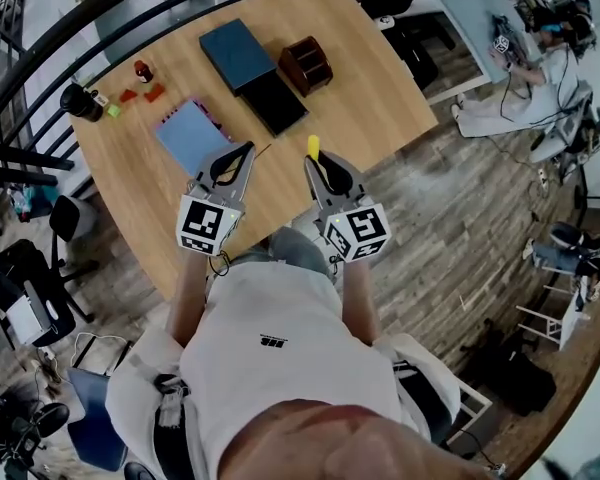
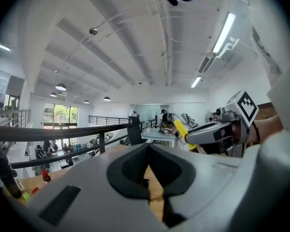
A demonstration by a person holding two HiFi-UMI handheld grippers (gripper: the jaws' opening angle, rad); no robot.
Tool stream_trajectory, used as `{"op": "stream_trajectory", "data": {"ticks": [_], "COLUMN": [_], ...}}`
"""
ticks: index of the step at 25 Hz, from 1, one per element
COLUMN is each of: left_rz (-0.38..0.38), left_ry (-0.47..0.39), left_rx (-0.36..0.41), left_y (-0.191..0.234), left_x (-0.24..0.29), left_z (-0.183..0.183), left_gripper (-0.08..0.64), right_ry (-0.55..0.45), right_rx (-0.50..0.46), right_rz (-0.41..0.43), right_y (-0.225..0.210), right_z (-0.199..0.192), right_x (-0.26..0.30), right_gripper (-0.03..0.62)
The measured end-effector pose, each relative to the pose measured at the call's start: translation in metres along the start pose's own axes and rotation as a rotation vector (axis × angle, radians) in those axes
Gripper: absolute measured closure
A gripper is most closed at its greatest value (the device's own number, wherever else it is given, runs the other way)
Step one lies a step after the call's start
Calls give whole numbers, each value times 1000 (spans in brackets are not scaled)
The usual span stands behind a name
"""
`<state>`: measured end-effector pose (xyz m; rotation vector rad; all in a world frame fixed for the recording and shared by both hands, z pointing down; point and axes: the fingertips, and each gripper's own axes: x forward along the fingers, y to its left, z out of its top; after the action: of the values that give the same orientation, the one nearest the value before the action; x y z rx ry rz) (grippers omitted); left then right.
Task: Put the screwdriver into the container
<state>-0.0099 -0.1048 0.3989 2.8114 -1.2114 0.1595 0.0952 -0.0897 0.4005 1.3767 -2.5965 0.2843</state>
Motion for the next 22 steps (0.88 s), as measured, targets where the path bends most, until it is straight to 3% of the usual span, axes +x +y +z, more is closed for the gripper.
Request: {"op": "stream_trajectory", "data": {"ticks": [7, 22], "left_rz": [20, 133], "left_ry": [-2, 45], "left_rx": [-6, -55], "left_y": [17, 57], "left_x": [22, 79], "left_z": [-6, -33], "left_gripper": [556, 556], "right_ry": [11, 79], "right_rx": [-3, -5], "right_rz": [20, 157], "right_y": [-17, -65], "right_z": [-2, -11], "right_x": [23, 93], "right_gripper": [533, 533]}}
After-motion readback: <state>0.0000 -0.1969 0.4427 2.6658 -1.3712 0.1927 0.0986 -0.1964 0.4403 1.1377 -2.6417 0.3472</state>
